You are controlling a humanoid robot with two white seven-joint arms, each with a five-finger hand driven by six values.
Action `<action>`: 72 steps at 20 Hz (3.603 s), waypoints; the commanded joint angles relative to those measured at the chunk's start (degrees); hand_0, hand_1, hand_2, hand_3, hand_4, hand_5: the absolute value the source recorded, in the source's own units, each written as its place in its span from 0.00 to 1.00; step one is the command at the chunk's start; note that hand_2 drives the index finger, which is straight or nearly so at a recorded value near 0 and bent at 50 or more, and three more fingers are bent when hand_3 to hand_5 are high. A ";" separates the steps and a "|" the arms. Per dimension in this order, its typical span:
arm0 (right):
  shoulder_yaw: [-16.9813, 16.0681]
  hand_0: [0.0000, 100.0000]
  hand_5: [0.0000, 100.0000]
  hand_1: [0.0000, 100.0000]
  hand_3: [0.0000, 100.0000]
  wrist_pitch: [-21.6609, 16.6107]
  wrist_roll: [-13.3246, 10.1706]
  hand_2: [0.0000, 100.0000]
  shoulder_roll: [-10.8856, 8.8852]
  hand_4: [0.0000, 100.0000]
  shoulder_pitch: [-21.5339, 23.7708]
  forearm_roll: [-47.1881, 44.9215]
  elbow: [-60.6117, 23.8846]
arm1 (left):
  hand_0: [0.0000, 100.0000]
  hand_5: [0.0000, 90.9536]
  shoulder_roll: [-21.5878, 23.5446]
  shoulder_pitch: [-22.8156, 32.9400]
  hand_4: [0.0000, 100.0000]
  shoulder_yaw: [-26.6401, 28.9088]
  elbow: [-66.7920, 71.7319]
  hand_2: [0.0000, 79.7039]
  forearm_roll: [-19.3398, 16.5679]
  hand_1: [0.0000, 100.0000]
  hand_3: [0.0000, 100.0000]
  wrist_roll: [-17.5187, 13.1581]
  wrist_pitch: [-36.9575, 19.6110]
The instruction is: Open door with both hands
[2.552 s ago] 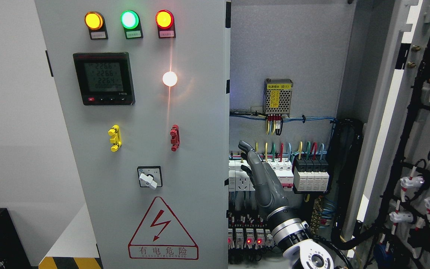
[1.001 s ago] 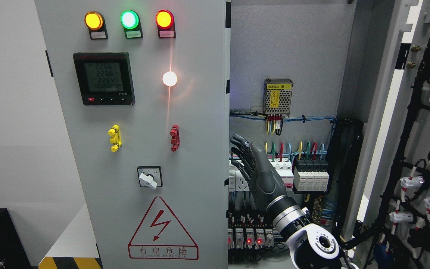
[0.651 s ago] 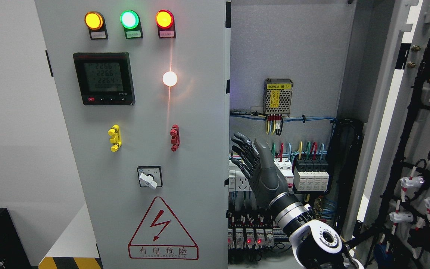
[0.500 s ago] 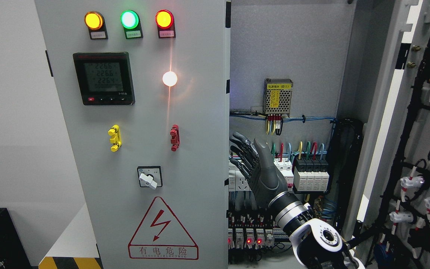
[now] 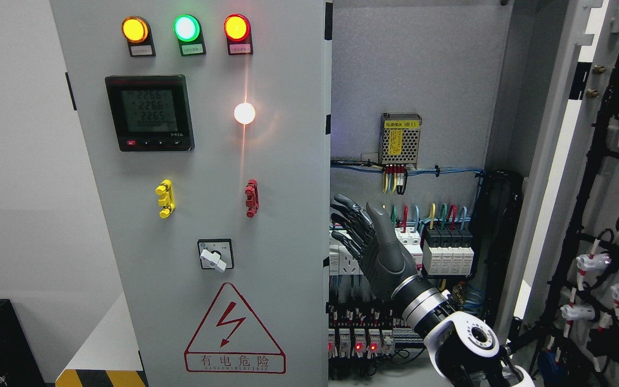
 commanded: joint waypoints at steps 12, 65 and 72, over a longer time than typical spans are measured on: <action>0.01 0.19 0.00 0.00 0.00 -0.02 4.97 0.00 -2.25 0.00 -1.45 -0.21 1.53 | 0.00 0.00 0.00 0.53 0.00 0.00 0.01 0.00 0.00 0.00 0.00 -0.03 0.00; 0.01 0.19 0.00 0.00 0.00 1.12 15.60 0.00 -1.11 0.00 -6.82 -5.21 9.35 | 0.00 0.00 0.00 0.53 0.00 0.00 0.01 0.00 0.00 0.00 0.00 -0.03 0.00; 0.01 0.19 0.00 0.00 0.00 1.12 17.89 0.00 -1.19 0.00 -7.52 -5.22 11.19 | 0.00 0.00 0.00 0.53 0.00 0.00 0.01 0.00 0.00 0.00 0.00 -0.03 0.00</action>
